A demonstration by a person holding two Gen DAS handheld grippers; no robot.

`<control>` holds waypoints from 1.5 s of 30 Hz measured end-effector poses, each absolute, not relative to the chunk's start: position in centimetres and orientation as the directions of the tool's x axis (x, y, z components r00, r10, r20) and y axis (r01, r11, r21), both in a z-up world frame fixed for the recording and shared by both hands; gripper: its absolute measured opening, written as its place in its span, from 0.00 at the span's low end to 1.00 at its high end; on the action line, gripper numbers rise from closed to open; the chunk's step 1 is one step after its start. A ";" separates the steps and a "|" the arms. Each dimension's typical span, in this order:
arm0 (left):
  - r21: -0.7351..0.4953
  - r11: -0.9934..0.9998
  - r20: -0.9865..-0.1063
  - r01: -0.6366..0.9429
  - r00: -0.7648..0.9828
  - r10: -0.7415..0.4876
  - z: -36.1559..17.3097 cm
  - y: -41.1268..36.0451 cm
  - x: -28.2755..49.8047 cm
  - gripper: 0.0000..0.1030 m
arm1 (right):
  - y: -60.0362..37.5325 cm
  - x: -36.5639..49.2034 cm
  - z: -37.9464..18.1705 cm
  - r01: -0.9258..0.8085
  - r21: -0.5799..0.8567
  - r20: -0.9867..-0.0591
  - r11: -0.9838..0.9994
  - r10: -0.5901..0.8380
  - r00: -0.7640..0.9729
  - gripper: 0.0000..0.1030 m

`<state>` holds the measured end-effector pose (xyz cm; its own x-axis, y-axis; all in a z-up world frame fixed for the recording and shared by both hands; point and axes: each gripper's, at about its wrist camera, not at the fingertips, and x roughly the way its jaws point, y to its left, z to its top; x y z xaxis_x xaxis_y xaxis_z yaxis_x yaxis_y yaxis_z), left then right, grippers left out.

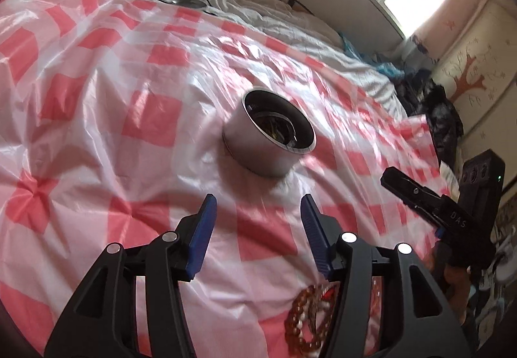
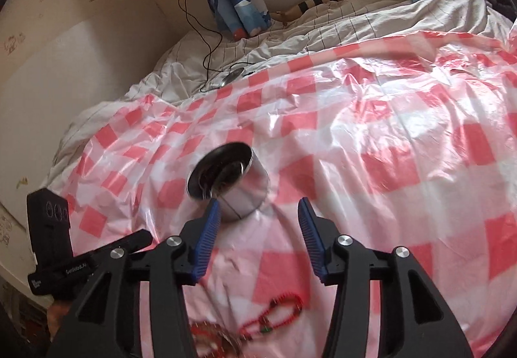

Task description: Organize jewelry

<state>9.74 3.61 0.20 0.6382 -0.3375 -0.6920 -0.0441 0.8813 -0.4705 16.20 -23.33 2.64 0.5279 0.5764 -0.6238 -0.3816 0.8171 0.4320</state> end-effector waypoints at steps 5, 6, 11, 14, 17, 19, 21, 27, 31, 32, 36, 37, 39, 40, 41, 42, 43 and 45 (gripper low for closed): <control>-0.405 0.910 -0.770 0.090 0.503 -0.392 -2.0 -1.1 7.8 0.50 | -26.7 10.5 0.8 -0.398 0.363 -0.697 0.843 0.529 0.484 0.48; -0.397 0.912 -0.777 0.104 0.490 -0.395 -2.2 -1.7 7.6 0.50 | -27.1 9.7 0.4 -0.398 0.364 -0.702 0.842 0.529 0.477 0.48; -0.361 0.920 -0.799 0.150 0.460 -0.388 -2.4 -4.0 7.2 0.57 | -29.0 8.5 -1.0 -0.348 0.387 -0.710 0.854 0.517 0.478 0.48; -0.305 0.935 -0.813 0.179 0.463 -0.353 -2.4 -5.2 7.2 0.57 | -29.0 9.0 -1.0 -0.338 0.401 -0.704 0.851 0.523 0.481 0.48; -0.257 0.946 -0.813 0.195 0.486 -0.321 -2.3 -5.6 7.0 0.57 | -28.0 9.8 -1.1 -0.355 0.394 -0.708 0.848 0.526 0.471 0.49; -0.232 0.952 -0.810 0.201 0.503 -0.303 -2.1 -5.7 6.7 0.57 | -27.3 10.2 -1.3 -0.365 0.401 -0.706 0.840 0.538 0.460 0.49; -0.225 0.951 -0.803 0.210 0.514 -0.303 -2.0 -5.5 6.3 0.57 | -26.3 10.8 -1.5 -0.372 0.409 -0.706 0.834 0.547 0.450 0.49; -0.257 0.932 -0.770 0.255 0.530 -0.356 -1.2 -5.6 5.6 0.25 | -23.6 12.1 -1.5 -0.384 0.399 -0.713 0.832 0.545 0.441 0.50; -0.259 0.910 -0.741 0.323 0.539 -0.401 -0.1 -6.5 4.7 0.24 | -23.8 12.0 -0.6 -0.389 0.437 -0.675 0.811 0.582 0.454 0.53; -0.261 0.904 -0.741 0.339 0.530 -0.413 -0.1 -6.8 4.5 0.24 | -23.7 12.1 -0.7 -0.391 0.440 -0.681 0.809 0.584 0.442 0.53; -0.235 0.895 -0.758 0.380 0.505 -0.414 -0.1 -8.2 4.2 0.31 | -23.4 12.3 -1.6 -0.387 0.431 -0.713 0.815 0.570 0.408 0.53; -0.232 0.889 -0.756 0.395 0.502 -0.420 0.0 -8.5 4.1 0.35 | -23.5 12.3 -1.8 -0.382 0.436 -0.714 0.815 0.572 0.405 0.53; -0.225 0.874 -0.747 0.430 0.500 -0.439 0.2 -9.3 3.7 0.46 | -23.9 12.4 -2.2 -0.368 0.461 -0.706 0.808 0.585 0.399 0.53; -0.215 0.868 -0.747 0.448 0.498 -0.441 0.3 -9.8 3.5 0.48 | -24.1 12.4 -2.3 -0.362 0.472 -0.701 0.804 0.591 0.399 0.54; -0.199 0.866 -0.752 0.458 0.495 -0.435 0.3 -10.3 3.5 0.51 | -24.4 12.5 -2.4 -0.355 0.483 -0.696 0.800 0.597 0.398 0.55; -0.184 0.866 -0.760 0.465 0.492 -0.425 0.1 -10.7 3.5 0.52 | -24.6 12.5 -2.4 -0.351 0.493 -0.692 0.796 0.603 0.397 0.55; -0.174 0.866 -0.767 0.468 0.488 -0.418 0.0 -11.1 3.7 0.52 | -24.7 12.5 -2.5 -0.348 0.500 -0.689 0.793 0.607 0.396 0.55; -0.172 0.867 -0.773 0.468 0.482 -0.413 -0.3 -11.4 4.0 0.53 | -25.1 12.5 -2.6 -0.344 0.509 -0.686 0.789 0.613 0.392 0.56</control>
